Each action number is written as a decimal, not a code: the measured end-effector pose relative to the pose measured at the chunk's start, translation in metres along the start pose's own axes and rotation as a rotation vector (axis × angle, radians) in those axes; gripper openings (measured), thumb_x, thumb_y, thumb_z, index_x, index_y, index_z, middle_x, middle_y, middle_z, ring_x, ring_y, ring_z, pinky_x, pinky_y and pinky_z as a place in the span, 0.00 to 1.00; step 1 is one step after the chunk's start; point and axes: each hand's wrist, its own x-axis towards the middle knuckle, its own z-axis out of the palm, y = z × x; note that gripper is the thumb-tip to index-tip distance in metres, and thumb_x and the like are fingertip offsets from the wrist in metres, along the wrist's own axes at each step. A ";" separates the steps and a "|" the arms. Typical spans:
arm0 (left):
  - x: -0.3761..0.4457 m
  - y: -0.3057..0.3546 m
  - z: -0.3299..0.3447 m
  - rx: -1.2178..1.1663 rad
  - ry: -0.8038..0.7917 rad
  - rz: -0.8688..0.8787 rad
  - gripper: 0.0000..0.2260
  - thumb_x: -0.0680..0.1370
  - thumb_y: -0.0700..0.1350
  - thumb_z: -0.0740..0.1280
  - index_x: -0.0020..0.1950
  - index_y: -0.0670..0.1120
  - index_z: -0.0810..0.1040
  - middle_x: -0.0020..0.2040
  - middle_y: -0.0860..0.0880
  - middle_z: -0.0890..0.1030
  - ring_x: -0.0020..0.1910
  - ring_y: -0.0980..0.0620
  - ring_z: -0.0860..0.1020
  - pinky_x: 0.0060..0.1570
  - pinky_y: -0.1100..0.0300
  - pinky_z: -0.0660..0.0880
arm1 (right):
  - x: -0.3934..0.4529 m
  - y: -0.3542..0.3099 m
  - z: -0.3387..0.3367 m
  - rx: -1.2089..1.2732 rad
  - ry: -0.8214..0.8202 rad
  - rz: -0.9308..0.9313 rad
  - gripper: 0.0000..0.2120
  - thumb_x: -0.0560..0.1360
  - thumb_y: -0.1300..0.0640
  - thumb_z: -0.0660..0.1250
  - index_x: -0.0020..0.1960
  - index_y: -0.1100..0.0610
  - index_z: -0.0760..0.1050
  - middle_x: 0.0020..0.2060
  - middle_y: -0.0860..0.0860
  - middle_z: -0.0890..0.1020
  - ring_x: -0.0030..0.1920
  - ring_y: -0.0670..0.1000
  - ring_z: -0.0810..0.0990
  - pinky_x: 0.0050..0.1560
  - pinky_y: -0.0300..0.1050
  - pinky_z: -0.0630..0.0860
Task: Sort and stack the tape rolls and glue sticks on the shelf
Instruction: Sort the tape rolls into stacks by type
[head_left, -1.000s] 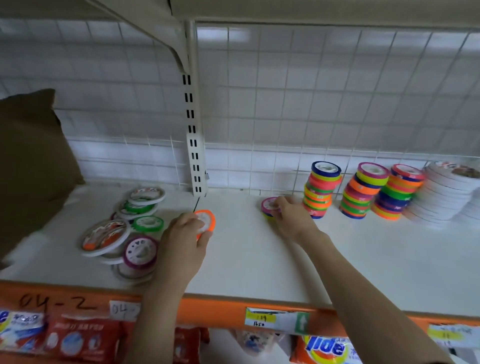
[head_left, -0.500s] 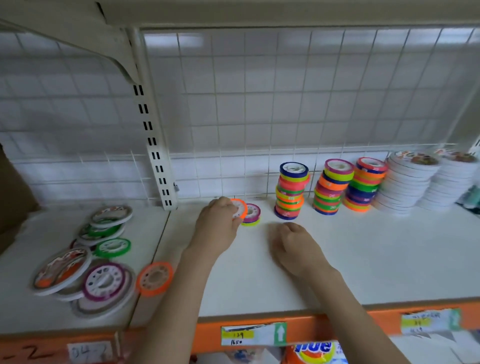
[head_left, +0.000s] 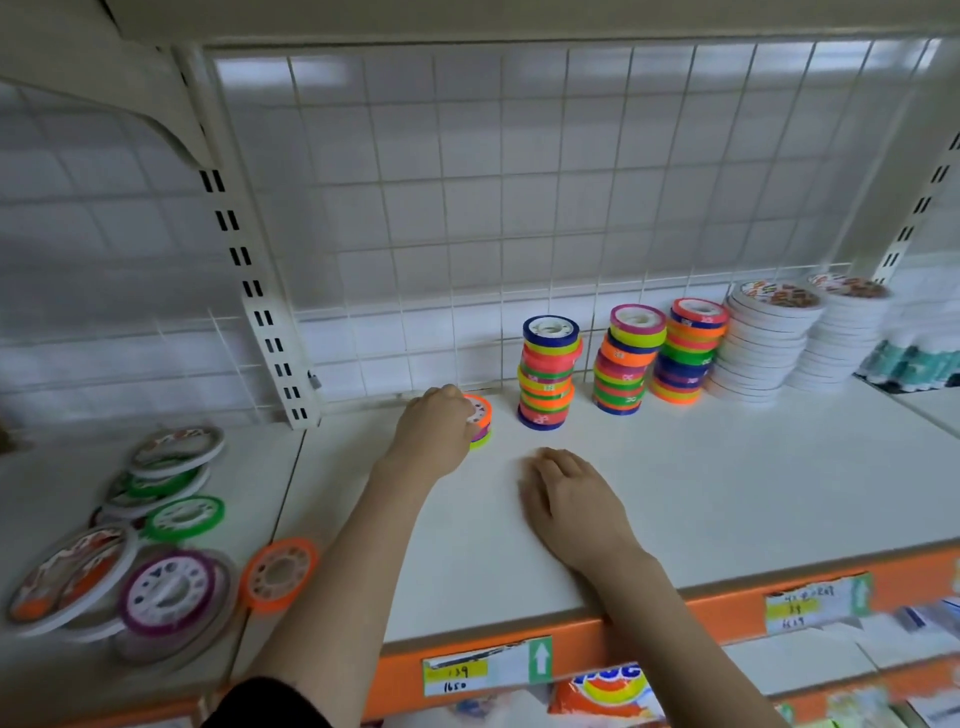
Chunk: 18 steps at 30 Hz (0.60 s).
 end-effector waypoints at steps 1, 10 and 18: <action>0.001 0.001 0.001 -0.004 -0.021 0.006 0.14 0.80 0.48 0.59 0.59 0.42 0.76 0.59 0.44 0.73 0.60 0.44 0.71 0.56 0.55 0.67 | 0.000 0.001 0.000 0.001 0.009 0.003 0.30 0.74 0.45 0.47 0.57 0.63 0.78 0.56 0.58 0.80 0.57 0.60 0.78 0.61 0.52 0.73; -0.018 -0.006 0.006 -0.150 0.035 0.055 0.20 0.77 0.46 0.64 0.69 0.47 0.66 0.67 0.49 0.70 0.65 0.48 0.68 0.61 0.57 0.66 | -0.002 -0.002 -0.006 0.003 0.019 0.028 0.22 0.78 0.48 0.54 0.65 0.59 0.73 0.66 0.54 0.74 0.67 0.54 0.70 0.68 0.43 0.62; -0.081 -0.027 0.006 -0.135 0.029 0.009 0.24 0.80 0.50 0.59 0.74 0.48 0.59 0.74 0.48 0.60 0.73 0.50 0.58 0.70 0.59 0.55 | -0.004 -0.010 -0.010 -0.006 0.021 0.037 0.20 0.79 0.51 0.59 0.68 0.58 0.71 0.70 0.53 0.69 0.71 0.52 0.65 0.69 0.41 0.59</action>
